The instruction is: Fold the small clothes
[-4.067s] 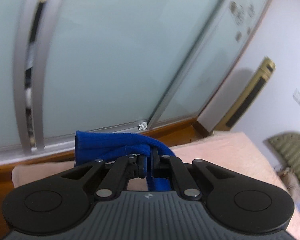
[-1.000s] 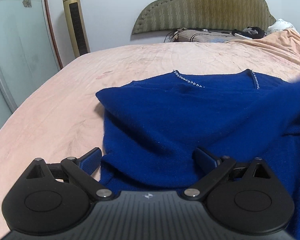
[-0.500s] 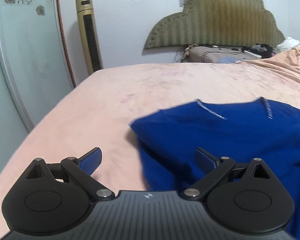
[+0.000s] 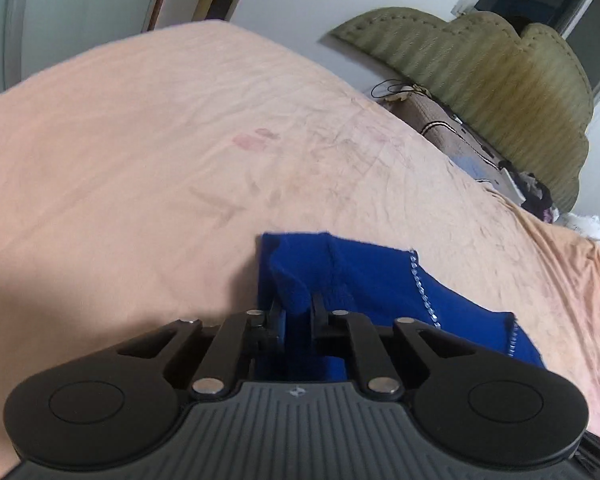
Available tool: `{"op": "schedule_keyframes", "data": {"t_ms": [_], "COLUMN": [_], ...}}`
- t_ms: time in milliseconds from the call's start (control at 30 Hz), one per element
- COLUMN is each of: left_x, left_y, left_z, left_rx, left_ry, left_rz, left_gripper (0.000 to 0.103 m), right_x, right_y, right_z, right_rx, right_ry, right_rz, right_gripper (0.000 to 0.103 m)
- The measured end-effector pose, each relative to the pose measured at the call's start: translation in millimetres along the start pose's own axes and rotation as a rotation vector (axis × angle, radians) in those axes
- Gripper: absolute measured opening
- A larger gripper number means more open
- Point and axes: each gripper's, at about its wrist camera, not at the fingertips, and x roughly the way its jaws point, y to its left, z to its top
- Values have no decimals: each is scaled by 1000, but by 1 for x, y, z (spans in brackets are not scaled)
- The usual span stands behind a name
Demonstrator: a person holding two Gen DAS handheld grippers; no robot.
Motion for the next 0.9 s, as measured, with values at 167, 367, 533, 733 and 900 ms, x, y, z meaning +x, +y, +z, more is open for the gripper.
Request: {"op": "schedule_keyframes", "data": {"t_ms": [167,367,533,733,900], "left_x": [-15,10,-25,-57,-63], "left_y": [-24,-42,-39,-43,-23], "left_z": [6,11,-10,-52,-74], "left_rx": [106,248,293,485,482], "left_ry": [-161,-117,-170,-237,-155], "left_rz": [86,249,297,381,307], "left_gripper": [8,10,52,82,82], "right_x": [-13,15,-22,-1,-27], "right_y": [8,13,14,8,32], "right_z": [6,8,-3,-12,-26], "right_rx": [-36,-47,-15,26,1], "right_ry": [-134,-7,-127,32,-13], "right_rz": [-61,-152,-172,-225,-113], "right_gripper": [6,31,65,68,92]}}
